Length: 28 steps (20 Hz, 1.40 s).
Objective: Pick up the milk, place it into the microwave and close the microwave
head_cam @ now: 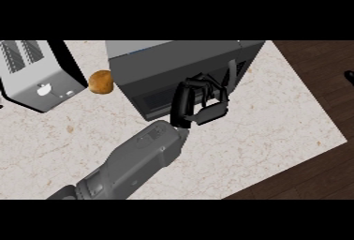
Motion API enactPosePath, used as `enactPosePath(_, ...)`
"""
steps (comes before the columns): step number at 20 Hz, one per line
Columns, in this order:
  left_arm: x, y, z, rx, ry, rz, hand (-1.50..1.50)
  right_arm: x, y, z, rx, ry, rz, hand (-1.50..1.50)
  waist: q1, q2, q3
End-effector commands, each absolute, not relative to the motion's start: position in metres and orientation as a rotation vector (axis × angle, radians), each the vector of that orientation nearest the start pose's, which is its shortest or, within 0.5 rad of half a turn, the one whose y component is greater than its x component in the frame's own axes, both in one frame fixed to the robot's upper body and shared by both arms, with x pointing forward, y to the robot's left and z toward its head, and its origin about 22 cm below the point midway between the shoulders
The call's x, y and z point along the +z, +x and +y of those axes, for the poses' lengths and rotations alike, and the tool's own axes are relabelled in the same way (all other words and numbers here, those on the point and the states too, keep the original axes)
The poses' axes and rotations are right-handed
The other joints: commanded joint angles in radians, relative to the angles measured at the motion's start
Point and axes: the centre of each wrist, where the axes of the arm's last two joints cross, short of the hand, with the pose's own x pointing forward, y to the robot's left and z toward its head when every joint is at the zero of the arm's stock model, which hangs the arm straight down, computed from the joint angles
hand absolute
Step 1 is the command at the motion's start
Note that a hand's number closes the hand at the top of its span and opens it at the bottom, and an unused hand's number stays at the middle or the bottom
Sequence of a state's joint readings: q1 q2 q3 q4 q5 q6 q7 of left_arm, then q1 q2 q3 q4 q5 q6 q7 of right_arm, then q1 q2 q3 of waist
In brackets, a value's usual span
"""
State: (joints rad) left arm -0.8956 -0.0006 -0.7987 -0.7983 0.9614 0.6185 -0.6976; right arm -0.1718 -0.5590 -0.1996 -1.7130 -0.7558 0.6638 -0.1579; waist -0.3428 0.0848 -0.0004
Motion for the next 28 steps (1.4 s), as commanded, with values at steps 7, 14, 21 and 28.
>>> enactPosePath(7, 0.039, 0.362, 0.015, 0.004, -0.221, -1.898, 1.50, 0.159, 0.265, -0.354, 0.517, 0.744, -2.049, -1.50, -0.009, 0.014, -0.002)
enactPosePath(14, 0.040, 0.364, 0.015, 0.021, -0.218, -1.903, 1.50, 0.160, 0.265, -0.360, 0.504, 0.749, -2.037, -1.50, -0.005, 0.017, -0.001)
enactPosePath(21, 0.041, 0.362, 0.012, 0.003, -0.255, -1.938, 1.50, 0.170, 0.265, -0.361, 0.557, 0.779, -2.033, -1.50, -0.014, 0.017, -0.001)
enactPosePath(28, 0.023, 0.365, 0.021, -0.074, -0.085, -1.884, 1.50, 0.173, 0.267, -0.355, 0.578, 0.876, -2.031, -1.50, -0.007, 0.014, 0.004)
